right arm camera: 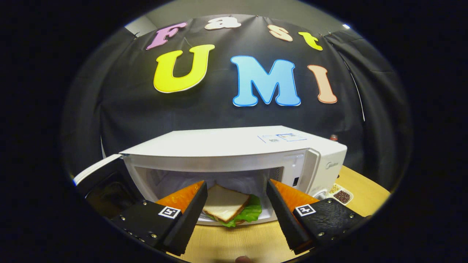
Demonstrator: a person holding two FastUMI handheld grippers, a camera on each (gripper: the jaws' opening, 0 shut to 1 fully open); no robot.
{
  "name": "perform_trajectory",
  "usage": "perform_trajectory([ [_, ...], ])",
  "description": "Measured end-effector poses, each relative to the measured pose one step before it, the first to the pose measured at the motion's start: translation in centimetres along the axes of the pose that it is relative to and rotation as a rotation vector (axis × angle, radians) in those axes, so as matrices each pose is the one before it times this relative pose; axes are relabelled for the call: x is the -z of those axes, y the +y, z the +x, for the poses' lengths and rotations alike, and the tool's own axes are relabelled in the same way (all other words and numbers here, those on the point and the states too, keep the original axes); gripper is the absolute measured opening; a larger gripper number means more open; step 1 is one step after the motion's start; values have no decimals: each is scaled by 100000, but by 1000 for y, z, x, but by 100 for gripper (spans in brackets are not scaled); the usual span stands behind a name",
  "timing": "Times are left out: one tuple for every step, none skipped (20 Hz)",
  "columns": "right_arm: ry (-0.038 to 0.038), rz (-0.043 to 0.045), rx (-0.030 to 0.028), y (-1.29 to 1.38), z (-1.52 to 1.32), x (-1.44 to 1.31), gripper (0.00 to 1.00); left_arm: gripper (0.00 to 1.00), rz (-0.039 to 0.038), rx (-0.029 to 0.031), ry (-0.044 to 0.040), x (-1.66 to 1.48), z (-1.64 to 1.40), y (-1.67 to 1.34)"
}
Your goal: Open the microwave oven with the left hand, put the food in, and close the microwave oven.
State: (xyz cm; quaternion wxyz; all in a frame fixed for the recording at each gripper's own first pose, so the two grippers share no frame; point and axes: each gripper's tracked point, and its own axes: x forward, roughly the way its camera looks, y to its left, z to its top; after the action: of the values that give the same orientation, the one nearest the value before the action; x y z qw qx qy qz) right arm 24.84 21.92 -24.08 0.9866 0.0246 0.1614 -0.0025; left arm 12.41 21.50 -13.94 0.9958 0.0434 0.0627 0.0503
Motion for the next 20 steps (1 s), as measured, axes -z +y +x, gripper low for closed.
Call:
perform_trajectory([
  [-1406, -489, -1338, -300, -1560, -841, 98, 93, -965, 193, 656, 599, -192, -248],
  [-1161, -813, -1512, -160, -1564, -771, 98, 97, -1040, -177, 809, 485, -99, -98],
  [-1215, -1332, -886, -425, -1598, -879, 98, 100, -1039, 26, 729, 581, -109, -212],
  [-1453, -1032, -897, -511, -1584, -802, 98, 98, -764, -73, 1009, 682, -88, -172],
  [-1504, -643, -576, -389, -1536, -863, 98, 97, -349, 226, 1015, 794, -130, -258],
  [-1271, -93, -668, -449, -1465, -882, 98, 97, -107, 188, 1123, 723, -111, -148],
  [-1020, 81, -327, -468, -1413, -677, 98, 90, 157, 295, 1132, 766, -164, -198],
  [-968, -115, 111, -626, -1472, -691, 98, 97, 157, 233, 1238, 772, -32, -237],
  [-1076, 70, 464, -756, -1374, -669, 98, 90, -461, 598, 639, 490, -75, -280],
  [-1003, 109, 79, -561, -1324, -592, 98, 94, -867, 204, 739, 379, -165, -241],
  [-952, -17, 38, -466, -1303, -555, 98, 94, -999, 212, 541, 253, -99, -265],
  [-869, -148, -135, -607, -1232, -454, 98, 94, -618, 437, 676, 390, 43, -315],
  [-1087, 342, -1053, -321, -1127, -424, 98, 90, -292, -33, 474, 278, 19, -221],
  [-915, 311, -713, -349, -947, -321, 98, 87, 136, 459, 1271, 416, -18, -305],
  [-317, -142, -412, -432, -941, -225, 98, 87, 340, 692, 1383, 438, 156, -474],
  [-135, -556, -26, -437, -955, -96, 98, 79, 424, 418, 846, 304, -40, -376],
  [12, -480, 78, -383, -992, 58, 98, 70, 231, 435, 565, 303, -10, -428],
  [-205, -268, -149, -387, -706, -91, 98, 62, -119, 447, 906, 334, -125, -427],
  [-280, 516, -1107, -250, -587, -41, 98, 54, -594, 1119, 1064, 532, -129, -633],
  [-127, 1145, -831, -280, -495, -21, 98, 46, -1325, 1410, 686, 400, -112, -719],
])
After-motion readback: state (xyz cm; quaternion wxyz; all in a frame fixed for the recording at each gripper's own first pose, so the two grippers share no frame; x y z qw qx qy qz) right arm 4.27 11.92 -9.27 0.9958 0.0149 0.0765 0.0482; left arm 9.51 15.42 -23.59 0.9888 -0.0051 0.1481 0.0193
